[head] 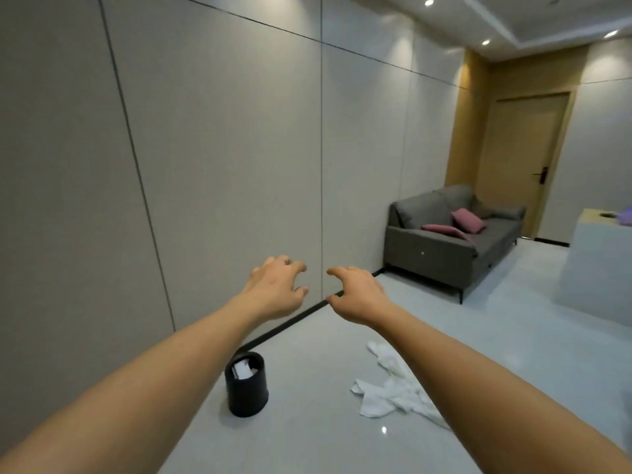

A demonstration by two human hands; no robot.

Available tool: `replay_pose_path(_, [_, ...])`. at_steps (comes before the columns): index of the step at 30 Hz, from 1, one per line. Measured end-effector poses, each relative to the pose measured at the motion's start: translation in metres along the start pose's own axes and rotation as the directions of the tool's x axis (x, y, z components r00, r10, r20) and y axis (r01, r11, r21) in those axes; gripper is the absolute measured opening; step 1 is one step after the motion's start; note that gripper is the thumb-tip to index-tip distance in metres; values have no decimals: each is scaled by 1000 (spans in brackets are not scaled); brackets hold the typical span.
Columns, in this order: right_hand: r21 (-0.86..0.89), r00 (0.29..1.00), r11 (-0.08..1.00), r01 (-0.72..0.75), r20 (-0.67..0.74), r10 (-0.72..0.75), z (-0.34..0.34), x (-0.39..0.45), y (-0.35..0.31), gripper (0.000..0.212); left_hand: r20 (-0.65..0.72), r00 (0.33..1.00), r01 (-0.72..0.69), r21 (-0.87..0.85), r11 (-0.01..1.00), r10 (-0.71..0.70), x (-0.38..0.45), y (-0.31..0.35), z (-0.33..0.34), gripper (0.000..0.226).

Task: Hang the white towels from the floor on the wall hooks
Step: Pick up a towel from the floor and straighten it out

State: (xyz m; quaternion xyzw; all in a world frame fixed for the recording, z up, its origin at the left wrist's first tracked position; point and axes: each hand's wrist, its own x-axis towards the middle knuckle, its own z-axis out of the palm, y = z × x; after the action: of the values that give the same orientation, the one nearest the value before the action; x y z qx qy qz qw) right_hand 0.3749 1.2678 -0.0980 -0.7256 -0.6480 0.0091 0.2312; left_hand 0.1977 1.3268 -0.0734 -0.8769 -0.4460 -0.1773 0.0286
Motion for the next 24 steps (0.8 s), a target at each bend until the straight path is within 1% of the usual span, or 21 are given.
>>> replay_pose_path(4, [-35, 988, 988, -152, -15, 152, 8, 25, 78, 59, 44, 992, -117, -61, 991, 120, 70, 29, 60, 50])
replay_pose_path(8, [-70, 960, 958, -277, 11, 278, 26, 65, 143, 59, 99, 979, -162, -147, 976, 178, 143, 44, 120, 49])
replay_pose_path(11, [-74, 937, 936, -345, 37, 348, 46, 100, 180, 58, 150, 970, -163, -187, 969, 192, 192, 45, 161, 49])
replay_pose_path(16, [-32, 890, 896, -443, 101, 444, 91, 147, 229, 56, 239, 946, -173, -207, 963, 221, 263, 36, 229, 49])
replay_pose_path(24, [28, 798, 820, -572, 248, 549, 165, 190, 311, 53, 416, 879, -154, -218, 964, 234, 336, 23, 338, 48])
